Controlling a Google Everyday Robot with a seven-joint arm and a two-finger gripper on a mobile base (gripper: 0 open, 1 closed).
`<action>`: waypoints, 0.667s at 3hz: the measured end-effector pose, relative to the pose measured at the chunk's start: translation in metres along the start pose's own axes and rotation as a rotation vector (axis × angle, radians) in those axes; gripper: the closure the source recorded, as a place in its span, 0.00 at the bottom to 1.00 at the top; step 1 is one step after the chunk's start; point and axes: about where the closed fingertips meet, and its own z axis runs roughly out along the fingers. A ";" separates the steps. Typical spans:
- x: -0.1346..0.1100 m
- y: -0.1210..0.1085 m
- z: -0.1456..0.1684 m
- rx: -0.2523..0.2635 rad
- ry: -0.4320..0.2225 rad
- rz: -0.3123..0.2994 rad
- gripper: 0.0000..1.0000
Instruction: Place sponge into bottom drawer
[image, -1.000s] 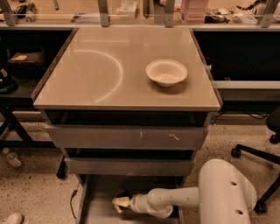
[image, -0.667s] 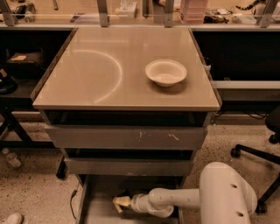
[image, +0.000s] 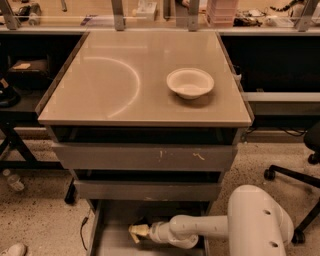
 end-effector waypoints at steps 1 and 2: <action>0.000 0.000 0.000 0.000 0.000 0.000 0.36; 0.000 0.000 0.000 0.000 0.000 0.000 0.13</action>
Offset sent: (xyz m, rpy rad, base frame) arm 0.0000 0.0000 0.0000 0.0000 0.0000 0.0000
